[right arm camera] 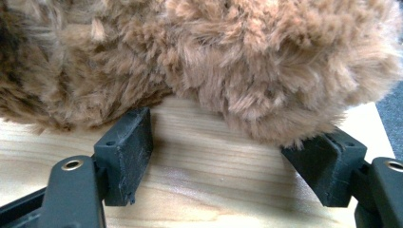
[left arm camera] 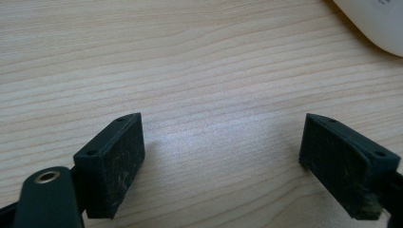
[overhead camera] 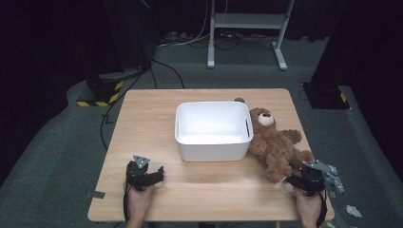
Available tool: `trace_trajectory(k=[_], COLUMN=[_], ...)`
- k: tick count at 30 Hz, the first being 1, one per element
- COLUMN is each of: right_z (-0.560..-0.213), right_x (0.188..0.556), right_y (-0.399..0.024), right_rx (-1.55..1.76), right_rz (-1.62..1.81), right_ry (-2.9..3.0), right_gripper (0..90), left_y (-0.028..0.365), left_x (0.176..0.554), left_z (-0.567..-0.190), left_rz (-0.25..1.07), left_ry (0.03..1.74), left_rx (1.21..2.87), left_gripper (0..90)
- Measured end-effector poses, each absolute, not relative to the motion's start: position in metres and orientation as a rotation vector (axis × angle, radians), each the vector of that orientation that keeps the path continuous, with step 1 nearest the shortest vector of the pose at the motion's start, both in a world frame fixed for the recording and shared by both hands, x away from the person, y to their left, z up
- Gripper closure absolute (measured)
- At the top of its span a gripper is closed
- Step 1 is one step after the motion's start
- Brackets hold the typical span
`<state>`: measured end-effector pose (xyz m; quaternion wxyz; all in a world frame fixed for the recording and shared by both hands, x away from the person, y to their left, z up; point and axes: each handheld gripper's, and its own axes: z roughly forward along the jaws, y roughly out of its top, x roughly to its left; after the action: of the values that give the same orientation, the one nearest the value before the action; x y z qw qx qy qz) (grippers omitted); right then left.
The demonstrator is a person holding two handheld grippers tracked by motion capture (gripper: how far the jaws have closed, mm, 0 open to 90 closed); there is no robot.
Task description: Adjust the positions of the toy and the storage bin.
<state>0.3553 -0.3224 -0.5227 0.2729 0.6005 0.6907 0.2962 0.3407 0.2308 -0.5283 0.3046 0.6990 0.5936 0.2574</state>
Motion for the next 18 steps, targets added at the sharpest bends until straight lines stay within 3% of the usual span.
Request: trace_trajectory(k=[18], right_z=[-0.5227], right_x=[0.3549], right_y=[-0.3221], right_rx=[1.625], right_rz=[0.79], right_ry=[1.849], right_gripper=[24.7], left_y=[0.2306], left_x=[0.3409], left_z=[-0.5282], left_rz=[0.682], left_ry=[1.568], left_rx=[1.853], left_gripper=[15.5])
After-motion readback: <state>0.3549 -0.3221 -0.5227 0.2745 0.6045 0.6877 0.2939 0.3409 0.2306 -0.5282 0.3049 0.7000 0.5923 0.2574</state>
